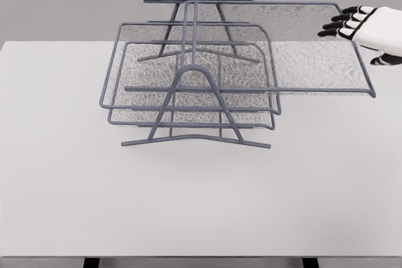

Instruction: Pull out the upper folder box with right arm

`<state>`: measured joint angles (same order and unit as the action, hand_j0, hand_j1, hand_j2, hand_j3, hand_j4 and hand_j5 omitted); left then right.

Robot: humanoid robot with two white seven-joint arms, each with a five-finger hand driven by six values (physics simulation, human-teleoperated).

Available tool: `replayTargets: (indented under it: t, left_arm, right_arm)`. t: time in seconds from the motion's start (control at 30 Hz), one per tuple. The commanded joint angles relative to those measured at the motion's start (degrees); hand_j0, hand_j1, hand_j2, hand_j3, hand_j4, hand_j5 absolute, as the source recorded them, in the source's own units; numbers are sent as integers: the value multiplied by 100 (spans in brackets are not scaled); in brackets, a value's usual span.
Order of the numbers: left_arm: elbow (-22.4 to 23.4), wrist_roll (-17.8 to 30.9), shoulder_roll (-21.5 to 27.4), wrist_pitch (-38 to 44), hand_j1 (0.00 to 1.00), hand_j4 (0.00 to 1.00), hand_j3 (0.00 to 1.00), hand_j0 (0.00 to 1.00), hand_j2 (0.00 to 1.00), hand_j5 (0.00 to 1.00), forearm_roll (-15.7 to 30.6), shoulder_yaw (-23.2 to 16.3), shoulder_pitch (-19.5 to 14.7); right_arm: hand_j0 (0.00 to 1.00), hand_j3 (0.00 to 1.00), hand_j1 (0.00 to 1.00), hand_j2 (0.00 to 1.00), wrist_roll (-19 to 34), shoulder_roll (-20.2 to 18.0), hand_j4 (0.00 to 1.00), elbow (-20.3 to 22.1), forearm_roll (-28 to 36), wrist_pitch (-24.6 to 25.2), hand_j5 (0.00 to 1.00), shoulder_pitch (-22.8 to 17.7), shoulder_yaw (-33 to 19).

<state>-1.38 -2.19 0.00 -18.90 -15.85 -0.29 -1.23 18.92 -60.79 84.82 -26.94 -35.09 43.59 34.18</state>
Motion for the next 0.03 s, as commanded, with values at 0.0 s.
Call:
replayTargets:
  t: [0.0]
  left_arm:
    - [-2, -1, 0, 0, 100, 100, 100, 100, 100, 100, 3, 2, 0]
  right_arm:
    - [100, 100, 100, 100, -2, -21, 100, 17, 57, 9, 100, 0, -8]
